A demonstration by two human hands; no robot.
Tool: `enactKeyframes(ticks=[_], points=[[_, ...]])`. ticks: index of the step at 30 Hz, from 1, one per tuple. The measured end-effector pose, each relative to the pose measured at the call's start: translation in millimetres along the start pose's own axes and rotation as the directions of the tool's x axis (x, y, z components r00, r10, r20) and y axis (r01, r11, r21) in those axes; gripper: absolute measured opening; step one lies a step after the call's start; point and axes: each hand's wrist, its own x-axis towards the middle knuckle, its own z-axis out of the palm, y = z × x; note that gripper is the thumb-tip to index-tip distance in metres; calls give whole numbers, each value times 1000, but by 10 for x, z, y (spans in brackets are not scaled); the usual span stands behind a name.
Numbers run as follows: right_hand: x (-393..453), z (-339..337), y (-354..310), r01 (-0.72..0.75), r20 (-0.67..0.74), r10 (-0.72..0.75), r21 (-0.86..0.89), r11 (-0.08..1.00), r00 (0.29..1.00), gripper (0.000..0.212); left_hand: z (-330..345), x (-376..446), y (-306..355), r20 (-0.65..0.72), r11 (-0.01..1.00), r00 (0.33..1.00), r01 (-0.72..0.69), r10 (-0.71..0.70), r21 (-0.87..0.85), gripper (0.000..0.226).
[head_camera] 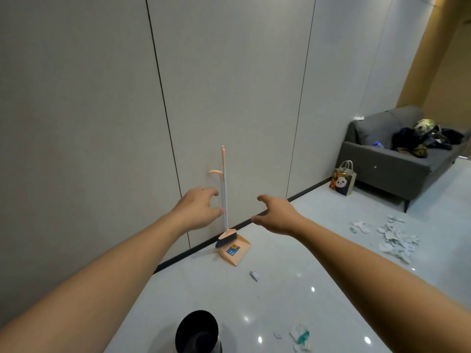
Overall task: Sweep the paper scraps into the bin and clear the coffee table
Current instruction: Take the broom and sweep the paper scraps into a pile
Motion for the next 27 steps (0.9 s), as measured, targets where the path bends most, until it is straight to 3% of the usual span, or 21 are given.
enactKeyframes(ticks=[4, 11, 15, 19, 27], points=[[808, 178, 195, -26, 83, 27, -21, 999, 996, 78, 337, 783, -169, 57, 1000, 998, 3, -3, -9, 61], [2473, 452, 361, -43, 84, 39, 46, 998, 996, 75, 693, 2431, -695, 21, 999, 1000, 15, -14, -40, 60], [3412, 537, 436, -60, 159, 52, 43, 997, 986, 75, 795, 3387, -992, 84, 997, 995, 58, -54, -47, 59], [4342, 542, 603, -102, 137, 92, 68, 992, 986, 72, 839, 4257, -1346, 89, 995, 994, 77, -70, -70, 56], [5555, 1100, 828, -202, 285, 182, 41, 979, 941, 71, 1153, 5233, -2104, 178, 989, 975, 139, -130, -39, 61]])
